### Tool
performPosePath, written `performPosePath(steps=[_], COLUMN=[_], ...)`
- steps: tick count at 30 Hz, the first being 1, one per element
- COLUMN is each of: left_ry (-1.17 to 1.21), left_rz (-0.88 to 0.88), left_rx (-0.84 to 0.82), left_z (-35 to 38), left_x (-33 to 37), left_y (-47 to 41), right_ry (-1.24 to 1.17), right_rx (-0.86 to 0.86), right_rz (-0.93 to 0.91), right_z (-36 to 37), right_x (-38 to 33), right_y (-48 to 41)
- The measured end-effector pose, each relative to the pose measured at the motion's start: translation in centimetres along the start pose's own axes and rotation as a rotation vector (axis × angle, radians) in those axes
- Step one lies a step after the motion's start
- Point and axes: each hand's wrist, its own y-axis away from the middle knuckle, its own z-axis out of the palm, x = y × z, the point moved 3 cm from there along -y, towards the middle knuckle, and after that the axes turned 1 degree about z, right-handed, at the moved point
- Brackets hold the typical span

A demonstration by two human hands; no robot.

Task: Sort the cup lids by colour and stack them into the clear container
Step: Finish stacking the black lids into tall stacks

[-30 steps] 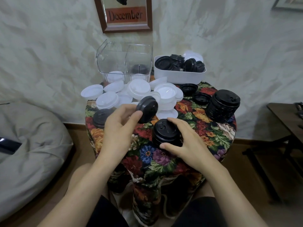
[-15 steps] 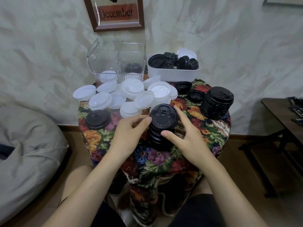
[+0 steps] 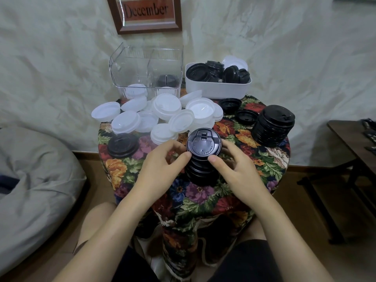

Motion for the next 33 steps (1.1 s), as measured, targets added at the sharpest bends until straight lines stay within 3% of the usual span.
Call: performPosePath(steps=[8, 11, 18, 26, 33], left_ry=[-0.320, -0.350, -0.149, -0.165, -0.239], left_rz=[0.219, 0.206, 0.076, 0.124, 0.148], left_rx=[0.043, 0.036, -0.081, -0.221, -0.213], left_z=[-0.6, -0.6, 0.3, 0.0, 0.3], left_x=[0.9, 0.5, -1.4, -1.3, -1.5], left_y=[1.1, 1.1, 1.1, 0.9, 0.5], right_ry=[0.286, 0.345, 0.143, 0.120, 0.122], right_rx=[-0.003, -0.054, -0.135, -0.166, -0.115], right_rz=[-0.021, 0.019, 0.045, 0.091, 0.080], right_z=[-1.2, -1.4, -0.7, -0.3, 0.1], right_x=[-0.9, -0.6, -0.8, -0.5, 0.0], right_y=[1.0, 1.0, 0.0, -0.1, -0.1])
